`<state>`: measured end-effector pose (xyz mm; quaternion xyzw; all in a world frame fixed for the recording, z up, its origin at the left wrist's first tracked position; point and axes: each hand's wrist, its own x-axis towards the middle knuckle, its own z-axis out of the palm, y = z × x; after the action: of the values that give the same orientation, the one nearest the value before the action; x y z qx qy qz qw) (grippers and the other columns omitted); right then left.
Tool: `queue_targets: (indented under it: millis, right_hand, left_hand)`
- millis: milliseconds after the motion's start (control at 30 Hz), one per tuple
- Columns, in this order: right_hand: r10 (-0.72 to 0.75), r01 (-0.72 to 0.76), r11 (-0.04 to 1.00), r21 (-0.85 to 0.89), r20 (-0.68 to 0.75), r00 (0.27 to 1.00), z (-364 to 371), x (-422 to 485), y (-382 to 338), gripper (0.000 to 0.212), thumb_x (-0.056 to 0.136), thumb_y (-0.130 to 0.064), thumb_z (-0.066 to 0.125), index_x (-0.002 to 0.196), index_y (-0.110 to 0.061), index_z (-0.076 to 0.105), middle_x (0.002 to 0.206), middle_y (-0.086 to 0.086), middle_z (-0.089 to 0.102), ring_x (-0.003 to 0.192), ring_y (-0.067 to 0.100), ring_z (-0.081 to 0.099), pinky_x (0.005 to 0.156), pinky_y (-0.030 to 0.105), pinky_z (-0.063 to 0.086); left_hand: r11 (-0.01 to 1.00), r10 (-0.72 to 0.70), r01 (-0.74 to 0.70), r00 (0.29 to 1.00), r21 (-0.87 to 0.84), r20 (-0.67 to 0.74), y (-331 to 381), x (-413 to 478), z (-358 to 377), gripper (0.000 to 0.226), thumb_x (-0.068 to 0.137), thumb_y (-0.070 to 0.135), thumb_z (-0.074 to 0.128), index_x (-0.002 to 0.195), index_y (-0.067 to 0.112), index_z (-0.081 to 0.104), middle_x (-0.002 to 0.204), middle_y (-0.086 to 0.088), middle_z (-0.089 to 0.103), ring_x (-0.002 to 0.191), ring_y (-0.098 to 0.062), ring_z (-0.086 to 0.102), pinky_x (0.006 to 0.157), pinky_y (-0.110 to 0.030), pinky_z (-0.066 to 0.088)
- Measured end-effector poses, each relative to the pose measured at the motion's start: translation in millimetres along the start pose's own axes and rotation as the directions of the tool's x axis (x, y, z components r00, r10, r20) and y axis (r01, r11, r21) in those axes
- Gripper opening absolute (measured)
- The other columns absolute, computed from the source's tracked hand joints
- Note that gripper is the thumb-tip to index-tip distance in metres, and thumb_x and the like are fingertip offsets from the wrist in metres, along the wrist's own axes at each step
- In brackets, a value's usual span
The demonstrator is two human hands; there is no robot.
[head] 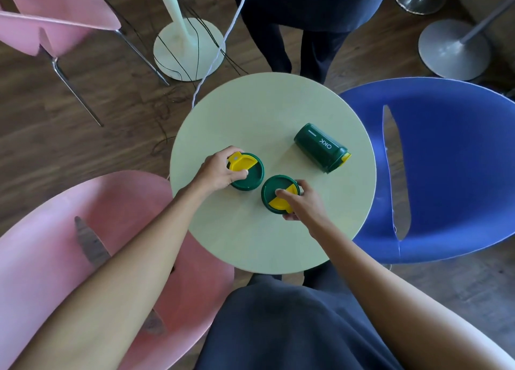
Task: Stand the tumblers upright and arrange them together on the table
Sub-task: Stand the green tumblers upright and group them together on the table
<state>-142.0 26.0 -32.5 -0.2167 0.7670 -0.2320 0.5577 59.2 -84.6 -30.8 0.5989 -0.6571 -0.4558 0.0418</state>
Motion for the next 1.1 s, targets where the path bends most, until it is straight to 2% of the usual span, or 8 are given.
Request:
queue_targets:
  millis: [167, 300, 467, 567, 633, 800, 967, 1100]
  right_hand:
    - [-0.007, 0.007, 1.0, 0.0, 0.009, 1.0, -0.5, 1.4, 0.2, 0.061, 0.077, -0.038, 0.075, 0.13, -0.02, 0.051, 0.119, 0.013, 0.057, 0.077, 0.024, 0.071, 0.063, 0.036, 0.063]
    - [-0.052, 0.052, 0.998, -0.019, -0.049, 0.997, 1.6, 1.0, -1.2, 0.054, 0.076, -0.035, 0.072, 0.125, -0.019, 0.053, 0.12, 0.016, 0.055, 0.081, 0.025, 0.068, 0.048, 0.024, 0.058]
    - [-0.019, 0.018, 1.0, -0.01, -0.061, 0.998, 1.6, 2.5, -5.1, 0.044, 0.073, -0.035, 0.072, 0.109, -0.021, 0.052, 0.116, 0.018, 0.056, 0.081, 0.031, 0.068, 0.041, 0.022, 0.051]
    - [-0.013, 0.016, 1.0, 0.027, -0.103, 0.995, -3.8, 6.1, -7.6, 0.044, 0.073, -0.035, 0.072, 0.109, -0.021, 0.051, 0.116, 0.018, 0.055, 0.08, 0.027, 0.067, 0.044, 0.024, 0.054]
    - [-0.016, 0.022, 0.998, 0.051, -0.124, 0.992, -8.7, 9.8, -11.5, 0.044, 0.073, -0.033, 0.073, 0.109, -0.02, 0.05, 0.116, 0.018, 0.055, 0.08, 0.024, 0.066, 0.046, 0.026, 0.056]
    - [-0.015, 0.028, 0.995, 0.096, -0.129, 0.992, -17.4, 13.7, -25.1, 0.041, 0.077, -0.027, 0.072, 0.108, -0.016, 0.049, 0.112, 0.014, 0.054, 0.073, 0.016, 0.059, 0.057, 0.036, 0.062]
    - [-0.015, 0.028, 0.995, 0.093, -0.132, 0.991, -15.9, 14.5, -32.3, 0.043, 0.079, -0.029, 0.071, 0.113, -0.017, 0.047, 0.112, 0.012, 0.051, 0.071, 0.013, 0.058, 0.06, 0.035, 0.062]
    - [0.023, -0.013, 0.997, 0.074, -0.143, 0.989, -16.0, 17.5, -32.4, 0.056, 0.08, -0.033, 0.071, 0.127, -0.015, 0.047, 0.12, 0.013, 0.05, 0.07, 0.014, 0.06, 0.063, 0.036, 0.063]
  left_hand:
    - [0.999, -0.003, 0.002, 1.0, -0.036, -0.022, 5.0, -5.9, 5.3, 0.055, 0.071, 0.04, 0.074, 0.123, 0.027, 0.062, 0.11, -0.004, 0.068, 0.1, -0.03, 0.062, 0.086, -0.042, 0.055]
    - [0.999, -0.001, -0.001, 0.999, -0.053, -0.037, 8.2, -7.1, 5.7, 0.059, 0.065, 0.045, 0.07, 0.121, 0.027, 0.064, 0.107, -0.003, 0.069, 0.096, -0.031, 0.063, 0.083, -0.043, 0.055]
    - [0.997, 0.015, -0.017, 1.0, -0.078, -0.028, 9.9, 1.8, 7.4, 0.06, 0.066, 0.044, 0.072, 0.123, 0.025, 0.064, 0.109, -0.005, 0.069, 0.097, -0.032, 0.064, 0.083, -0.046, 0.058]
    - [0.997, 0.044, -0.045, 0.999, -0.07, -0.011, 12.8, 12.4, 7.6, 0.051, 0.076, 0.032, 0.078, 0.124, 0.023, 0.064, 0.113, -0.003, 0.068, 0.1, -0.025, 0.062, 0.086, -0.035, 0.054]
    - [0.996, 0.062, -0.063, 0.998, -0.069, -0.008, 16.3, 19.7, 7.3, 0.047, 0.08, 0.025, 0.078, 0.125, 0.022, 0.064, 0.11, -0.001, 0.066, 0.095, -0.02, 0.058, 0.081, -0.03, 0.048]
    - [0.994, 0.099, -0.1, 0.995, -0.035, -0.016, 32.7, 36.1, 3.7, 0.048, 0.081, 0.026, 0.077, 0.127, 0.023, 0.063, 0.114, -0.004, 0.067, 0.094, -0.02, 0.054, 0.08, -0.027, 0.043]
    - [0.996, 0.085, -0.085, 0.996, -0.006, 0.013, 39.1, 46.8, -0.2, 0.052, 0.082, 0.026, 0.077, 0.131, 0.023, 0.06, 0.125, -0.008, 0.065, 0.115, -0.027, 0.058, 0.094, -0.034, 0.046]
    - [0.999, 0.041, -0.04, 0.998, -0.022, 0.045, 34.7, 48.6, 0.1, 0.052, 0.083, 0.025, 0.076, 0.131, 0.023, 0.059, 0.126, -0.008, 0.063, 0.121, -0.027, 0.055, 0.094, -0.032, 0.045]
